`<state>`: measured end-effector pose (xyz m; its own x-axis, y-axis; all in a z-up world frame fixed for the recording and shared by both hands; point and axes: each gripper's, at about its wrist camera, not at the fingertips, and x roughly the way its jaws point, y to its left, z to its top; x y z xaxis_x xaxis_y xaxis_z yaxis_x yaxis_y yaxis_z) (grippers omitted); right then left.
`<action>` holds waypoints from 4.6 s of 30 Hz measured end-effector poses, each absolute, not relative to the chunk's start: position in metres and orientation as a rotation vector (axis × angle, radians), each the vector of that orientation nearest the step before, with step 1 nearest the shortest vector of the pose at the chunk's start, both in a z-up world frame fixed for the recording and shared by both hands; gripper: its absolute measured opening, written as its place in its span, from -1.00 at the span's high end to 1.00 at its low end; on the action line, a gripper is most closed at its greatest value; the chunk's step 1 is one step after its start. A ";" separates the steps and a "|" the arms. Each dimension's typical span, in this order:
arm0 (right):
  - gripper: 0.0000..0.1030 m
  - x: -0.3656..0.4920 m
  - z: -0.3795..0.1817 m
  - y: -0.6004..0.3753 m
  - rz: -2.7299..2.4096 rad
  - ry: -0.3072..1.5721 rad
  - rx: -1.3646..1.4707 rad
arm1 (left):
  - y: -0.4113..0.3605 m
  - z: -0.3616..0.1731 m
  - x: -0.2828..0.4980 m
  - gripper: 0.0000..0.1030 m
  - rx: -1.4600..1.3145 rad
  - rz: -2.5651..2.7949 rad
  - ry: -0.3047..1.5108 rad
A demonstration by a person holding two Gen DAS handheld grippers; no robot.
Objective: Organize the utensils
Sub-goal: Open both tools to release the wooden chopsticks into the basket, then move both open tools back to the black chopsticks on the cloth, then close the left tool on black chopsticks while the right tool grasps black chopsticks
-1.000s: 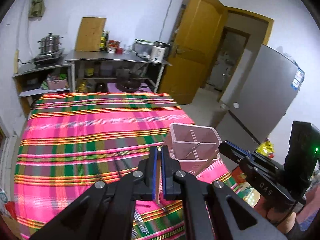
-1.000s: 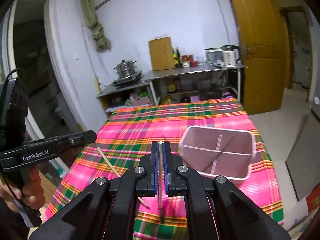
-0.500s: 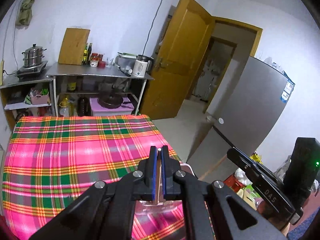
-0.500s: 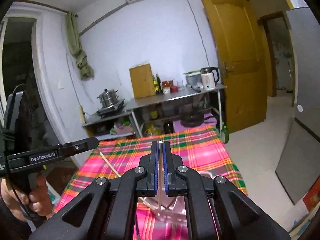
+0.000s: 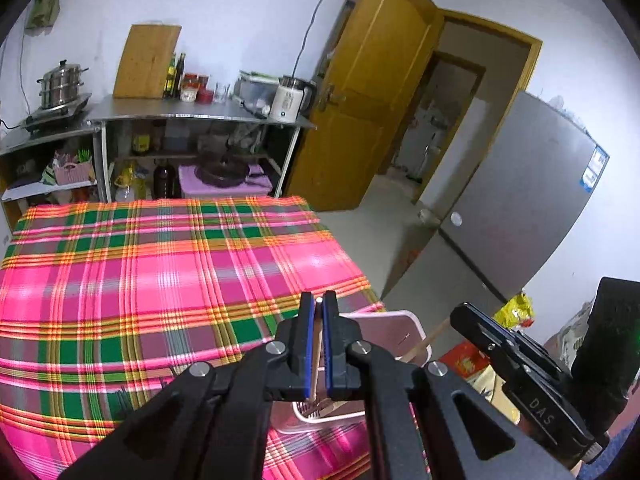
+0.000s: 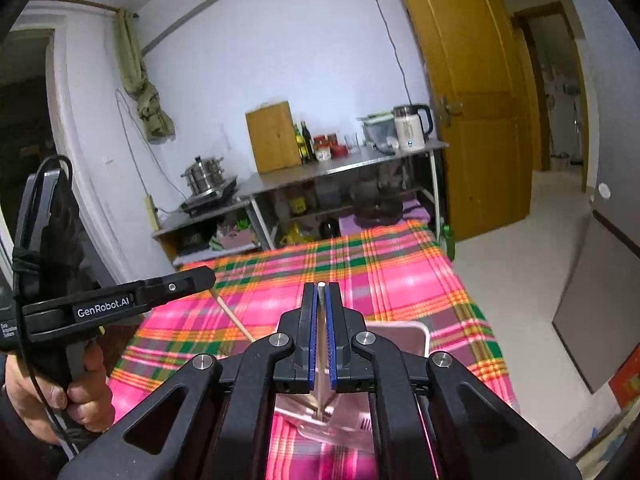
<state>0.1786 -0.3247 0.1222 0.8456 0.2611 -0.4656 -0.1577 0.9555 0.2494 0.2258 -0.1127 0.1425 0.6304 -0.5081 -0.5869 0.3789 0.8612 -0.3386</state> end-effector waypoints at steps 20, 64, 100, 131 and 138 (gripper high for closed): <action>0.78 0.178 0.097 -0.321 0.194 0.591 0.170 | -0.102 0.129 0.214 0.31 -0.163 -0.487 0.706; 0.66 0.101 0.056 -0.245 0.383 0.658 0.051 | 0.016 0.046 0.097 0.26 -0.238 -0.238 0.763; 0.66 0.203 -0.047 -0.156 0.399 0.881 -0.162 | 0.023 -0.050 0.163 0.67 -0.132 -0.117 0.920; 0.89 0.210 -0.031 -0.144 0.433 0.889 -0.113 | 0.041 -0.022 0.177 0.88 -0.217 -0.135 0.932; 0.89 0.189 0.003 -0.154 0.456 0.817 -0.073 | 0.037 0.015 0.157 0.89 -0.211 -0.168 0.856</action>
<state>0.1887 -0.1541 0.0030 0.5932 0.3642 -0.7179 -0.4198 0.9009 0.1102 0.1568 0.0369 0.0154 0.6446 -0.2306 -0.7289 0.0617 0.9660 -0.2511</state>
